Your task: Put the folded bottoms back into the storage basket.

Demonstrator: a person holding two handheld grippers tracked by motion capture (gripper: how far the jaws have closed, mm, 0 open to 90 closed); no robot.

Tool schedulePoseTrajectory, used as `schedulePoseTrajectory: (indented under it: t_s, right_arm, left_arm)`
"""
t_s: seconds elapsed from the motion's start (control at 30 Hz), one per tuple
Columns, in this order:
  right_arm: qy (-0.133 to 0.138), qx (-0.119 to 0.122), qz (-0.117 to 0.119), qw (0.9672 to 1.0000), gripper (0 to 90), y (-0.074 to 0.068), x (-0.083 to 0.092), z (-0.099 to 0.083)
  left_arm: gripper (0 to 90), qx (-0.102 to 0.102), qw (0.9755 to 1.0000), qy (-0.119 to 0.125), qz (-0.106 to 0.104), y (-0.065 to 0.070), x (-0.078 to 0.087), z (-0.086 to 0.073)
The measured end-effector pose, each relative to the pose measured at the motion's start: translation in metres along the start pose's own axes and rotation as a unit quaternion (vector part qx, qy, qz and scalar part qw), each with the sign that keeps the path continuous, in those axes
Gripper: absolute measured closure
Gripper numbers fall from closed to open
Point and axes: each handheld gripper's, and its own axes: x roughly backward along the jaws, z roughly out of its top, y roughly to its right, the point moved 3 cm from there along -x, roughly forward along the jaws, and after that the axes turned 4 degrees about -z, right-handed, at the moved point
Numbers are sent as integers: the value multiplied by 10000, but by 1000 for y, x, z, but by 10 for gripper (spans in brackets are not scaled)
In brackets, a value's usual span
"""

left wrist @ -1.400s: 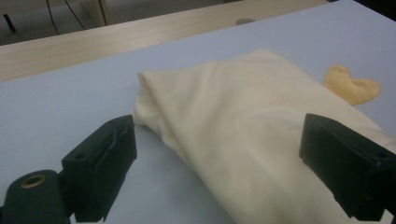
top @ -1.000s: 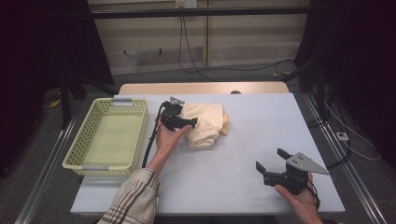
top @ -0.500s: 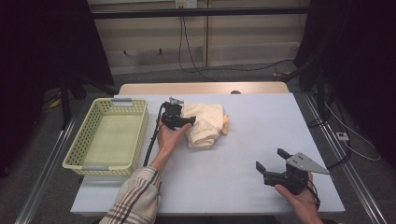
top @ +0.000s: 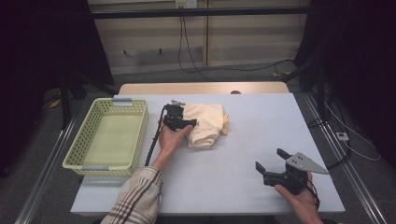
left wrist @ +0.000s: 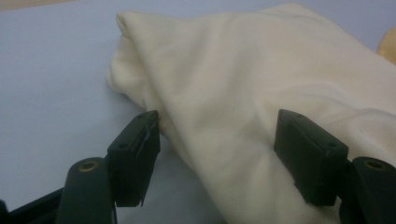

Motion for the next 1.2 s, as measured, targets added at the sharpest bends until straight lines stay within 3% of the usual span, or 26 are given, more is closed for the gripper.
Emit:
schedulePoseTrajectory:
  t_s: [0.17,0.23,0.47,0.8,0.97,1.2]
  right_arm:
    - [-4,2,-8,10000,61,0,0,0]
    - [-16,20,7,10000,61,0,-1,0]
    - [-6,14,22,10000,61,0,-1,0]
    - [-16,2,39,10000,62,-1,-2,0]
    - [-29,6,52,10000,62,-1,-3,0]
    - [-37,17,61,10000,66,-2,-3,0]
  left_arm:
    - [315,-65,9999,-69,55,2,-5,-1]
    - [319,219,9997,-119,-25,1,-9,-3]
    - [324,258,9996,-122,-30,2,-11,-3]
    - [493,378,9989,-170,-211,8,-10,-3]
    - [613,471,9977,-222,-440,8,-10,-2]
    - [674,442,9975,-209,-510,11,-9,-2]
